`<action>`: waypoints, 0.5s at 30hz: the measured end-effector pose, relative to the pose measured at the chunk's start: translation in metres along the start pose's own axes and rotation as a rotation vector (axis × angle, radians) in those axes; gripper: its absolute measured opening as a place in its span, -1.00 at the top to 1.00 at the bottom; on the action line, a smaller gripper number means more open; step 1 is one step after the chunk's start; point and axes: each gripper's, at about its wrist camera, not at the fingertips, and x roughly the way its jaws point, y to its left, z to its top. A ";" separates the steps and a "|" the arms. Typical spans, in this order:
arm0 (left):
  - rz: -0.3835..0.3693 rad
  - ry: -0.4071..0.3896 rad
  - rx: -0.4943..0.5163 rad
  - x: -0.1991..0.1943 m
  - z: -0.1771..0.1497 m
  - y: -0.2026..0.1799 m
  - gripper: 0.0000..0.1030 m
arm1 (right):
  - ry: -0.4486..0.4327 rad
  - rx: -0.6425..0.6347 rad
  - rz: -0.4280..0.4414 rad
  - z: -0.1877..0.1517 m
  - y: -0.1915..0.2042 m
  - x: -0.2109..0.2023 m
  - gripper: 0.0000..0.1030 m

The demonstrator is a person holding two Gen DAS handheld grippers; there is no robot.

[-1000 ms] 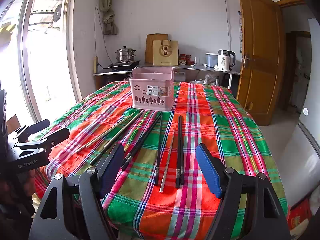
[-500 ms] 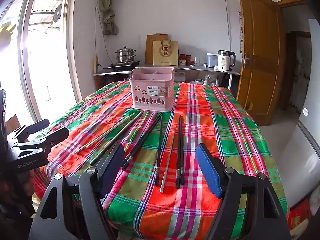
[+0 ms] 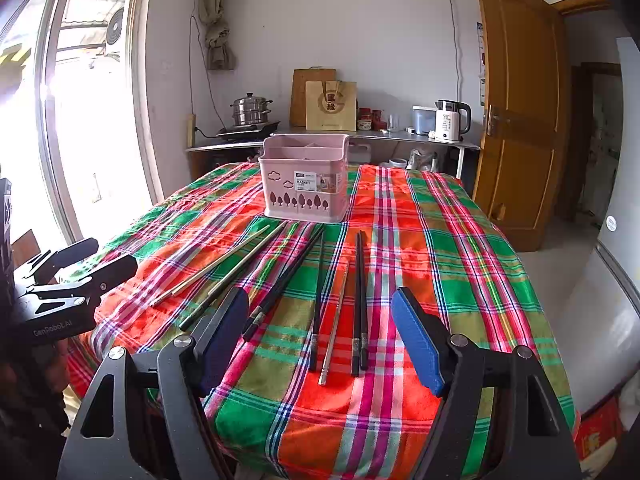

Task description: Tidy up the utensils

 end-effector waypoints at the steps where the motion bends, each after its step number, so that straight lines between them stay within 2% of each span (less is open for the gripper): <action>1: 0.000 0.000 0.001 -0.001 0.000 0.000 -0.85 | 0.000 0.000 0.000 0.000 0.000 0.000 -0.44; 15: 0.006 0.061 0.027 0.027 0.003 0.005 -0.85 | 0.027 -0.003 0.000 0.001 -0.003 0.015 -0.44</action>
